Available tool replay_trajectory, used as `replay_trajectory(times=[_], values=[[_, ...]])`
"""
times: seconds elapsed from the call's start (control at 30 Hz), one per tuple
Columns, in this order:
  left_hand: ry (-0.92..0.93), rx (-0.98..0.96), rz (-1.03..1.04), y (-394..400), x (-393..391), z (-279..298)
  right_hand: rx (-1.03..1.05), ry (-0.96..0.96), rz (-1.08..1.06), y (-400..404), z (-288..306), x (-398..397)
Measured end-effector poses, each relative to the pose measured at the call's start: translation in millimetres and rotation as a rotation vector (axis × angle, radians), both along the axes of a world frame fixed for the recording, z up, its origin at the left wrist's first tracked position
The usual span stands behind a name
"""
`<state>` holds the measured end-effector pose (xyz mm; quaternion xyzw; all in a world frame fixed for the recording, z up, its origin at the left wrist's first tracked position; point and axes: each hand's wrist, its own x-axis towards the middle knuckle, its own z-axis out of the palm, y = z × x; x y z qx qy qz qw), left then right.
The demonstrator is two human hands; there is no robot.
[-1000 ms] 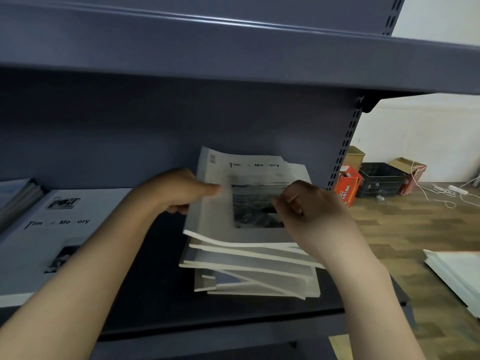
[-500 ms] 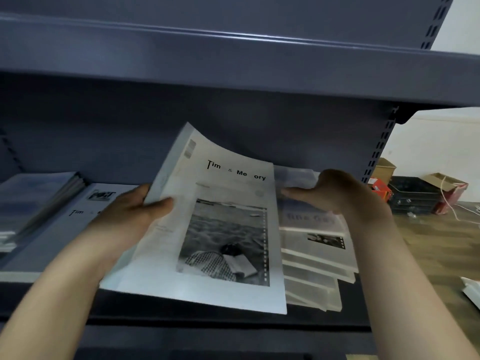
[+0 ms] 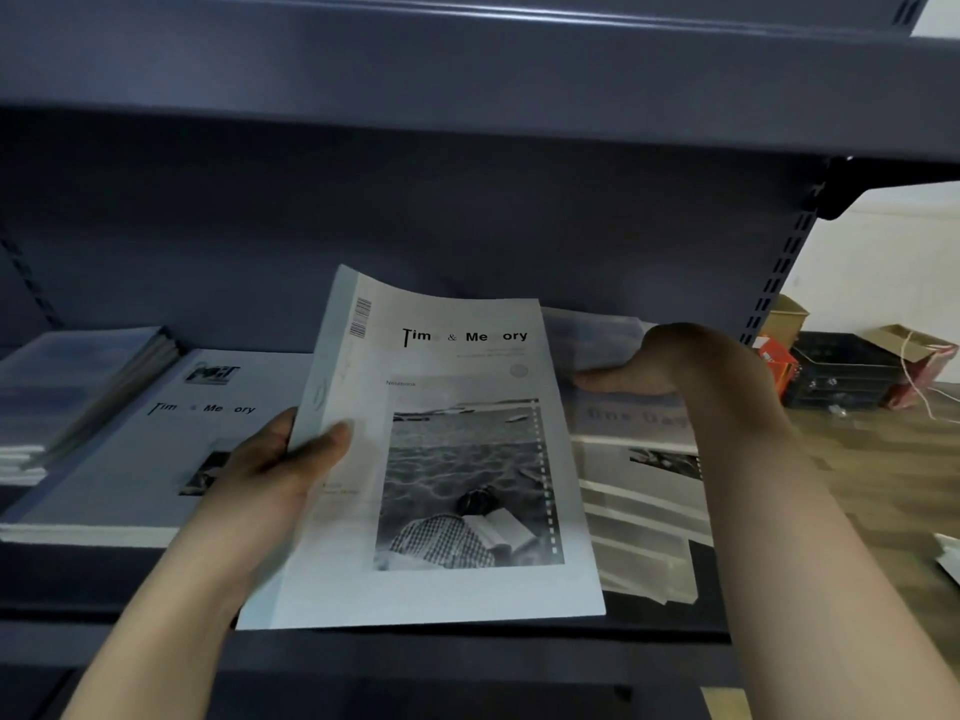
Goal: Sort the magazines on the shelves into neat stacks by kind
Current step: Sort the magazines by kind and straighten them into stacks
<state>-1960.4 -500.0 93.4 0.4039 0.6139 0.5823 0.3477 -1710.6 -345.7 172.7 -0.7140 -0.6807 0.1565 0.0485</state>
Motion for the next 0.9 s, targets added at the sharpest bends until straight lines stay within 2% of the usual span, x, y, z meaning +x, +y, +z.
replay_trajectory(times=[0.37,0.6,0.9], values=[[-0.061,0.052,-0.022,5.7,6.8,1.5,-0.092,0.077,-0.015,-5.4,5.9,-0.5],[-0.07,0.056,-0.026,5.8,7.3,1.5,-0.106,0.026,-0.054,-17.3,16.7,0.4],[-0.085,0.06,-0.036,4.1,8.2,4.2,-0.072,0.15,-0.088,-23.3,12.6,3.5]])
